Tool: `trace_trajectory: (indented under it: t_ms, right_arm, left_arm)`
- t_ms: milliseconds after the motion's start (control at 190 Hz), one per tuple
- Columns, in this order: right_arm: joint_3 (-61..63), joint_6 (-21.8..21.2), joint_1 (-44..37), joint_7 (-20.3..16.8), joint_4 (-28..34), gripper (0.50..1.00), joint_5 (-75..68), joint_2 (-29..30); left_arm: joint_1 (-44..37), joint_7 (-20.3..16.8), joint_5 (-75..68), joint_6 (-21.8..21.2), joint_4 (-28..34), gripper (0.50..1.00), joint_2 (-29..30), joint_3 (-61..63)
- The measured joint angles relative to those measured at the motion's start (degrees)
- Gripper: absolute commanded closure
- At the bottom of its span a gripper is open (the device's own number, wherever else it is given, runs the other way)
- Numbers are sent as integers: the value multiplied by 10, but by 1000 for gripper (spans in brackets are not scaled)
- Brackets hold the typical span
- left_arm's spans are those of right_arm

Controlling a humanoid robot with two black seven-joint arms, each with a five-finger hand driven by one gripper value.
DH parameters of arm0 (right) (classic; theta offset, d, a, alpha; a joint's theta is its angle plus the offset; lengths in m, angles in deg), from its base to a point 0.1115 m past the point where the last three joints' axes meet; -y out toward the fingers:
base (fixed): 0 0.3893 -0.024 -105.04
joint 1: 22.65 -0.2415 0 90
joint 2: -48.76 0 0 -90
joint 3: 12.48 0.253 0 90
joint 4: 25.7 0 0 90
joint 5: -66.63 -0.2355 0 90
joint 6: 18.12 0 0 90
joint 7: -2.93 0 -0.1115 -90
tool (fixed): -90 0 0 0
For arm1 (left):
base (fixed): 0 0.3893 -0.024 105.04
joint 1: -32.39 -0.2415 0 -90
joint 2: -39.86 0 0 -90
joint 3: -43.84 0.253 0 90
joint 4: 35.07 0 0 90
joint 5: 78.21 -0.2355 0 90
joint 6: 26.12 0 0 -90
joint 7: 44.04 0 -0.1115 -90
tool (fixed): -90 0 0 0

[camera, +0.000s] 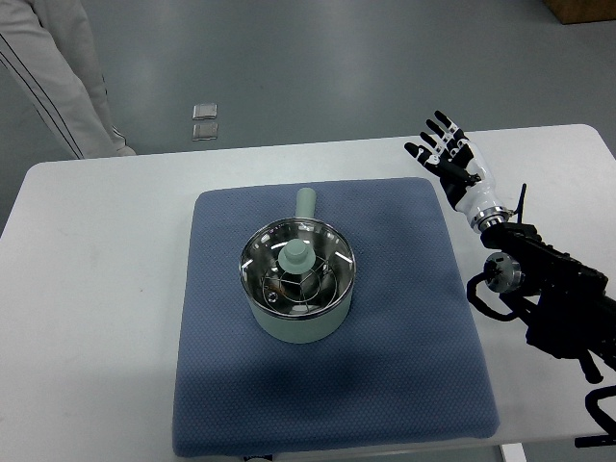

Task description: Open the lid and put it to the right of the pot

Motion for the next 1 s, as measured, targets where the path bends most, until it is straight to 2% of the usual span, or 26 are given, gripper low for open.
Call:
trace_trajectory:
  t_ms: [1003]
  right_arm:
    - [0, 0, -1, 0, 0, 570, -1, 0]
  left_arm:
    - [6, 0, 2, 0, -2, 500, 0, 1]
